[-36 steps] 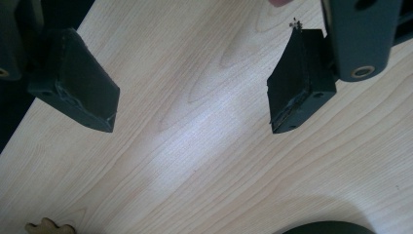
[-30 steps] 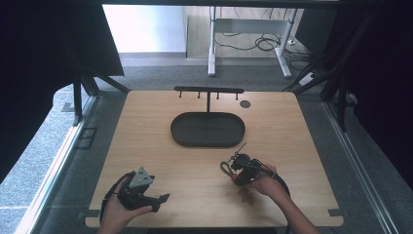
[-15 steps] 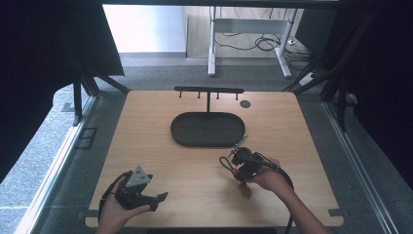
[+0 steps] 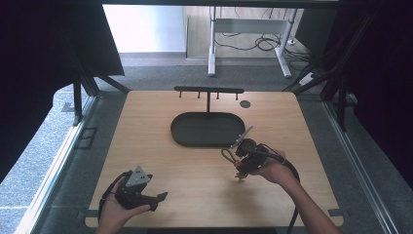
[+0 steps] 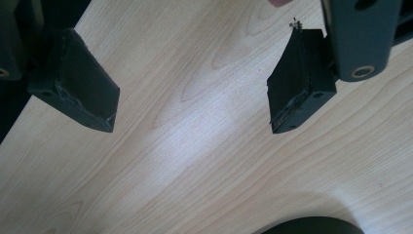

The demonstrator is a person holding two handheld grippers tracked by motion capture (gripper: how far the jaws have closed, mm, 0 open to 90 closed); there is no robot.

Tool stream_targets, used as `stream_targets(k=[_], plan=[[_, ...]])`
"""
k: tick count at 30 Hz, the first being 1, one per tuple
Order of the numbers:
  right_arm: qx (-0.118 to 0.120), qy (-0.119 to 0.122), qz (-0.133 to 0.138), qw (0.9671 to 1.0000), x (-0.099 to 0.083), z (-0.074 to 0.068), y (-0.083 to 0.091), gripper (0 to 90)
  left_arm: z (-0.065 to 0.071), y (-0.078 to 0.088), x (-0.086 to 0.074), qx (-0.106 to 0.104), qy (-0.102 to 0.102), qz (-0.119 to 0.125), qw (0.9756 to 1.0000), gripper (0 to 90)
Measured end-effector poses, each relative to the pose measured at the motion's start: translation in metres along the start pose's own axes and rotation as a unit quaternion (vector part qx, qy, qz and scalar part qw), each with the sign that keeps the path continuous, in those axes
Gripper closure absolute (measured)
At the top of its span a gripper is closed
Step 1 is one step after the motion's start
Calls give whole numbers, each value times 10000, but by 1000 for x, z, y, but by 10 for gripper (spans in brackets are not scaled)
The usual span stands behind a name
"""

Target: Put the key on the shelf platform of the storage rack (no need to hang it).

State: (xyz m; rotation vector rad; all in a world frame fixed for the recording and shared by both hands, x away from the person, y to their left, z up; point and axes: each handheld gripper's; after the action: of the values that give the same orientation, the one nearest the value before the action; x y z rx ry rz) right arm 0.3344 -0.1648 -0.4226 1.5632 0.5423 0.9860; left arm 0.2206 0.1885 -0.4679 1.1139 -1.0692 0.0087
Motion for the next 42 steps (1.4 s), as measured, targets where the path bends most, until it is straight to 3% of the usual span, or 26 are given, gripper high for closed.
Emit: stream_targets(k=[13, 42], plan=[[-72, -36, 166, 9998, 6, 11, 20, 667, 0, -2, 0, -9, -9, -22, 10000, 199], [-104, -212, 162, 9996, 21, 35, 31, 667, -1, -2, -1, -12, 5, -34, 10000, 199]])
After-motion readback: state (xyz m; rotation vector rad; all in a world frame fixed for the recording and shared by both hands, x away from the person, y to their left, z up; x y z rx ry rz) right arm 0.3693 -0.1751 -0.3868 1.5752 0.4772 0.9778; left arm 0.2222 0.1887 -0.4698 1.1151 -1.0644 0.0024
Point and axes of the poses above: each handheld gripper's, and its own axes: y roughly backward along the jaws, x roughly out of its top, z roughly to its right, and after that the axes turned 2 degrees about x, right-handed
